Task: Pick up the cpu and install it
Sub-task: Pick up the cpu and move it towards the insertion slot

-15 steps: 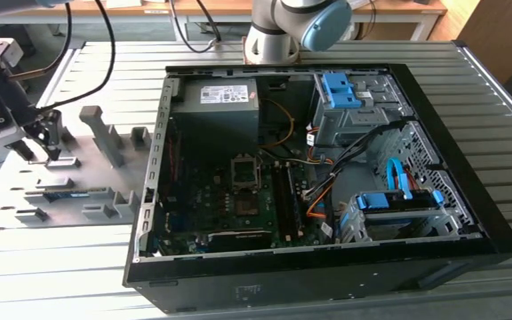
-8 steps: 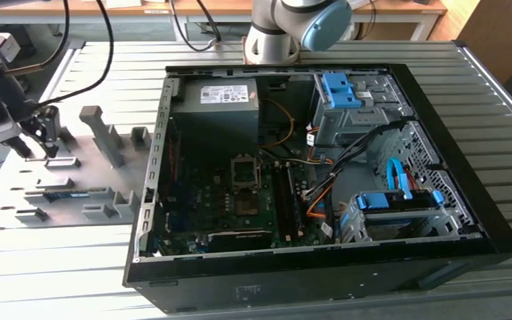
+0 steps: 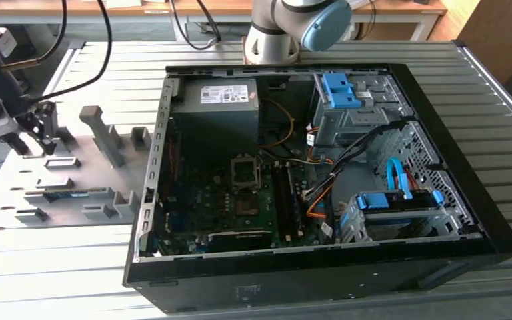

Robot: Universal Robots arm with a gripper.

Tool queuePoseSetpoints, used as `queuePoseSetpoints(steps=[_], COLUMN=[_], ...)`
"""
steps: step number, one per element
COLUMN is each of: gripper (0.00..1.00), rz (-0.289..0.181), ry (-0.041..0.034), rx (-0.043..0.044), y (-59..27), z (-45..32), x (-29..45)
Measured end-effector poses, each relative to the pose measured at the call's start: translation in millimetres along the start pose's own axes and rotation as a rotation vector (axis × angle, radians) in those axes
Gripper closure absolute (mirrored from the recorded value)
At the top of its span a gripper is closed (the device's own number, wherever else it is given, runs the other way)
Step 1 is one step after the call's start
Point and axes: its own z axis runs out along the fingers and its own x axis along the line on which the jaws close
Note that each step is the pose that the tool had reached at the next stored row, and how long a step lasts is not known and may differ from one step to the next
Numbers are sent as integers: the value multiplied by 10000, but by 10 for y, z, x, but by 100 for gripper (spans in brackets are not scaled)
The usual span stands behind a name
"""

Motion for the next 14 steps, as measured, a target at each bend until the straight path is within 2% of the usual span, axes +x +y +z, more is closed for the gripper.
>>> queuePoseSetpoints(steps=[14], gripper=[53], rz=[-1], ry=[1], rx=[1], y=[1], z=[-209], x=[5])
